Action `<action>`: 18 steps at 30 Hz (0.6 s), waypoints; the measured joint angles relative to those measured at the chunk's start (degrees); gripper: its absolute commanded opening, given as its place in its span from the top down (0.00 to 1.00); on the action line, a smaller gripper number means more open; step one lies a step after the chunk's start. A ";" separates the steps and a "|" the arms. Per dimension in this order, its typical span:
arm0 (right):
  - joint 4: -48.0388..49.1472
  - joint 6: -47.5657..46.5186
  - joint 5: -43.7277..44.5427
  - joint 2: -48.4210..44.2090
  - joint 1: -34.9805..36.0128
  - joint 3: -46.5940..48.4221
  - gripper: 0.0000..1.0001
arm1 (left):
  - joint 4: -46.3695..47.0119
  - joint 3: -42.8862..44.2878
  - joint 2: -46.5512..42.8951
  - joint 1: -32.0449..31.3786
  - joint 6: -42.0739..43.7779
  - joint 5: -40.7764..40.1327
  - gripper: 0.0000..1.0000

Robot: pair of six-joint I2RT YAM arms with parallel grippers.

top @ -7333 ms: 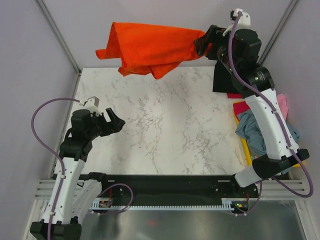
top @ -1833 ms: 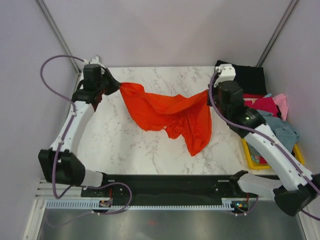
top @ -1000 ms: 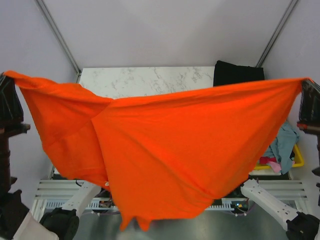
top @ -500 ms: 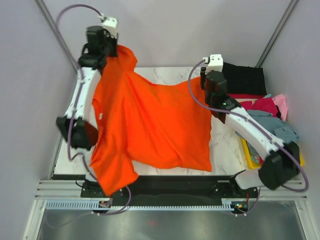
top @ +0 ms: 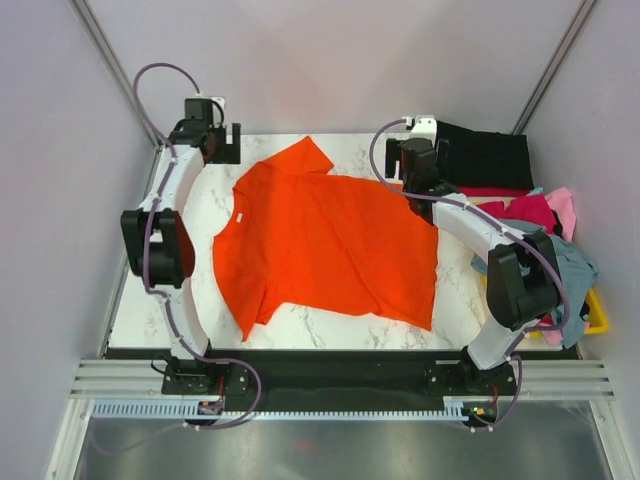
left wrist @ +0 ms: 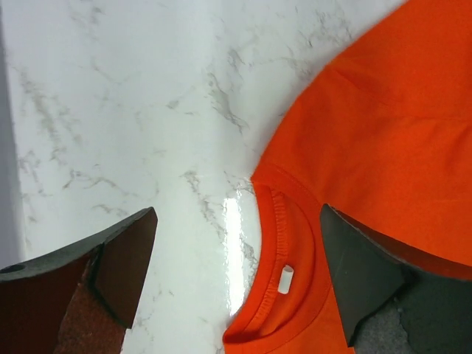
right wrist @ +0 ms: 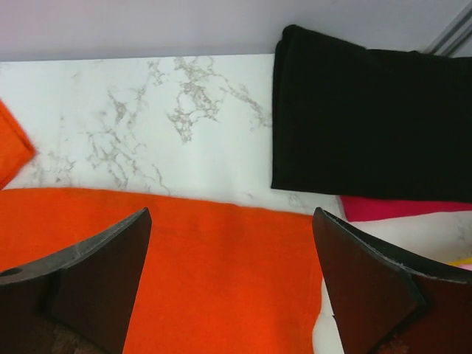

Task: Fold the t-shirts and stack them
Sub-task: Flatten the tshirt out

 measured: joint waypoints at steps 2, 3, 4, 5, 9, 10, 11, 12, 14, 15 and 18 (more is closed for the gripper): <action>-0.79 2.14 -2.99 -0.28 -0.59 0.20 0.02 | 1.05 -1.79 -3.87 1.22 -1.20 0.39 0.03; -1.75 3.45 -5.20 -0.31 -1.01 0.20 0.02 | 1.64 -2.73 -5.88 1.81 -2.10 1.36 0.05; -2.91 5.05 -7.87 -0.28 -1.49 0.26 0.02 | 2.38 -3.58 -7.37 2.10 -3.02 2.43 0.06; -4.46 6.58 -10.36 -0.15 -1.99 0.44 0.02 | 3.10 -4.50 -8.74 2.21 -4.15 4.33 0.07; -10.25 12.96 -20.96 3.41 -4.48 3.48 0.02 | 5.46 -6.71 -8.92 0.39 -7.87 11.67 0.09; -11.34 14.49 -23.76 5.03 -5.27 4.50 0.02 | 5.73 -6.80 -7.80 -0.55 -8.52 12.79 0.09; -12.39 15.78 -26.01 6.73 -6.08 5.33 0.02 | 5.99 -6.80 -6.43 -1.57 -9.07 13.77 0.09; -13.64 16.85 -28.09 8.63 -6.84 6.14 0.02 | 6.23 -6.75 -4.42 -2.91 -9.73 14.73 0.09; -15.87 18.32 -30.64 12.26 -7.96 7.78 0.02 | 6.25 -5.95 -0.09 -5.22 -11.23 16.15 0.09; -16.61 18.75 -31.54 13.86 -8.35 8.44 0.02 | 6.32 -5.40 2.40 -6.14 -12.20 16.72 0.10; -19.61 19.43 -34.01 20.02 -9.16 12.50 0.02 | 6.08 -3.52 9.73 -8.33 -15.50 18.86 0.10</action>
